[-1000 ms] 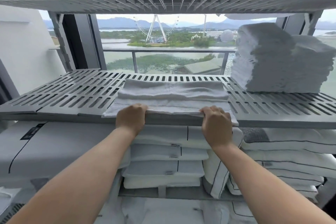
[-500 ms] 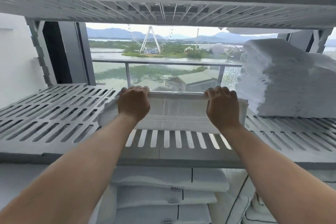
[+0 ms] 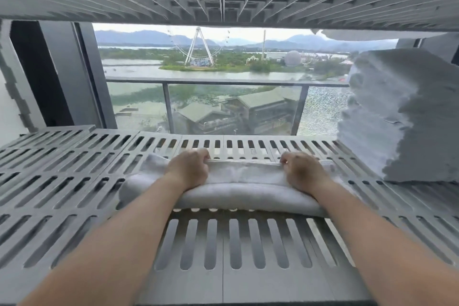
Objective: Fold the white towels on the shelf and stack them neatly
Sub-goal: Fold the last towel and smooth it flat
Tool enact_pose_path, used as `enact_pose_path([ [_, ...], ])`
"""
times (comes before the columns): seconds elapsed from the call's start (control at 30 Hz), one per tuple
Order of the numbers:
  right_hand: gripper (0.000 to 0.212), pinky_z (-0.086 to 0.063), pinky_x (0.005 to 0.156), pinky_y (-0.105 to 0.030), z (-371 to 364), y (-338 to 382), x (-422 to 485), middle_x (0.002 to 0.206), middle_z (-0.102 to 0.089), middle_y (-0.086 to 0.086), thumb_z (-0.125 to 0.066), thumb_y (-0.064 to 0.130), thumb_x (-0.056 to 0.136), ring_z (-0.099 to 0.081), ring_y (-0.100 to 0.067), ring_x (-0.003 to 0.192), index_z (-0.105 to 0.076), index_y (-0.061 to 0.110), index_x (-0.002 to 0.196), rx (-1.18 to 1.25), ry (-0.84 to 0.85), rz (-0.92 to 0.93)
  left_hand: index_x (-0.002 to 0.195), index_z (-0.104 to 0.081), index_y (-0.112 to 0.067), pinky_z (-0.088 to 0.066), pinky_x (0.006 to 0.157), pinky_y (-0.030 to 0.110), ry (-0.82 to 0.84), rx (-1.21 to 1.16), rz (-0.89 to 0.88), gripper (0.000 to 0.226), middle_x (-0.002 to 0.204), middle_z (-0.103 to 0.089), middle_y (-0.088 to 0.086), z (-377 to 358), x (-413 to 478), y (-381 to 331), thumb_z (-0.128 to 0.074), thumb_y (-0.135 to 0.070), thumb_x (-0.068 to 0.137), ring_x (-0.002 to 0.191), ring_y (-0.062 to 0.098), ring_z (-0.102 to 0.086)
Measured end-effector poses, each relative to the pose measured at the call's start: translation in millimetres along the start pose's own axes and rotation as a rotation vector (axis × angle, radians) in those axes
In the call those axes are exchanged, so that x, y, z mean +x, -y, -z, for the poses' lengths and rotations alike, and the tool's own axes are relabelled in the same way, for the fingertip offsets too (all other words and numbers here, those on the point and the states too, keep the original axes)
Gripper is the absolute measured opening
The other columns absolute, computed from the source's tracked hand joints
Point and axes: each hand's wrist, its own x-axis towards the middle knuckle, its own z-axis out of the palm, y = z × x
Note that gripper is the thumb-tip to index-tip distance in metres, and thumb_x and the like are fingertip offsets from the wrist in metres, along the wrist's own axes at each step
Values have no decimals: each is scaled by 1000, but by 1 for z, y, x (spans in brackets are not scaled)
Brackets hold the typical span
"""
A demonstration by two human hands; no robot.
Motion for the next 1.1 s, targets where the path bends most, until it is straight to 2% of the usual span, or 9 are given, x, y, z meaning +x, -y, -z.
enact_pose_path([
  [0.2, 17, -43, 90, -40, 8, -4, 6, 91, -66, 3, -44, 14, 96, -60, -24, 96, -54, 27, 99, 56, -53, 105, 115, -55, -26, -50, 90, 41, 13, 29, 57, 31, 114, -65, 0, 4, -4, -1, -48, -15, 87, 103, 18, -56],
  [0.27, 11, -41, 94, -41, 6, -6, 5, 99, -68, 2, -51, 19, 97, -59, -23, 103, -55, 26, 105, 100, -70, 114, 118, -55, -28, -46, 94, 40, -7, 118, 82, 33, 119, -64, -2, 3, -6, -3, -49, -18, 87, 109, 19, -55],
  [0.43, 34, -41, 103, -44, 4, -10, 4, 119, -65, -2, -55, 44, 95, -55, -25, 115, -57, 26, 124, 46, -33, -18, 134, -48, -30, -39, 105, 45, 93, 261, 143, 53, 134, -56, -1, 15, -3, -23, -47, -10, 85, 123, 22, -51],
  [0.6, 56, -39, 102, -43, 14, -23, 7, 131, -63, -8, -44, 63, 93, -53, -28, 123, -58, 23, 130, 105, 120, -85, 121, -62, -30, -45, 102, 39, -109, 7, -39, 53, 123, -65, -6, 7, -1, -86, -45, 4, 84, 113, 18, -59],
  [0.77, 82, -39, 108, -43, 27, -49, 6, 139, -57, -7, -56, 76, 78, -48, -27, 131, -51, 21, 138, 45, 161, -83, 107, -71, -40, -41, 109, 38, 78, -120, -171, 21, 128, -59, -8, -15, 5, -135, -55, -32, 97, 119, 16, -55],
  [0.87, 98, -40, 107, -42, 31, -74, 6, 137, -57, -10, -50, 89, 69, -47, -29, 129, -57, 14, 133, -19, 201, -163, 126, -64, -44, -32, 117, 41, 163, -42, -134, 33, 145, -52, -7, -27, 7, -142, -52, -49, 96, 134, 17, -47],
  [0.97, 112, -40, 107, -42, 35, -91, 6, 134, -58, -13, -39, 98, 61, -48, -31, 127, -61, 11, 127, -67, 263, -217, 146, -40, -50, -22, 121, 44, 221, 128, -138, 50, 158, -37, -4, -37, 7, -142, -34, -62, 98, 147, 19, -31],
  [1.03, 102, -43, 102, -41, 36, -94, 5, 127, -61, -12, -46, 95, 61, -52, -31, 122, -63, 13, 118, -32, 224, -213, 152, -25, -51, -18, 122, 47, 242, 213, -142, 59, 163, -29, 0, -42, 7, -143, -21, -69, 96, 150, 23, -24],
  [1.1, 73, -47, 88, -36, 35, -93, 3, 111, -67, -9, -63, 80, 67, -60, -30, 109, -62, 15, 101, 106, 111, -160, 154, -15, -51, -12, 123, 48, 254, 246, -132, 68, 165, -22, 1, -45, 7, -144, -12, -76, 91, 152, 22, -18],
])
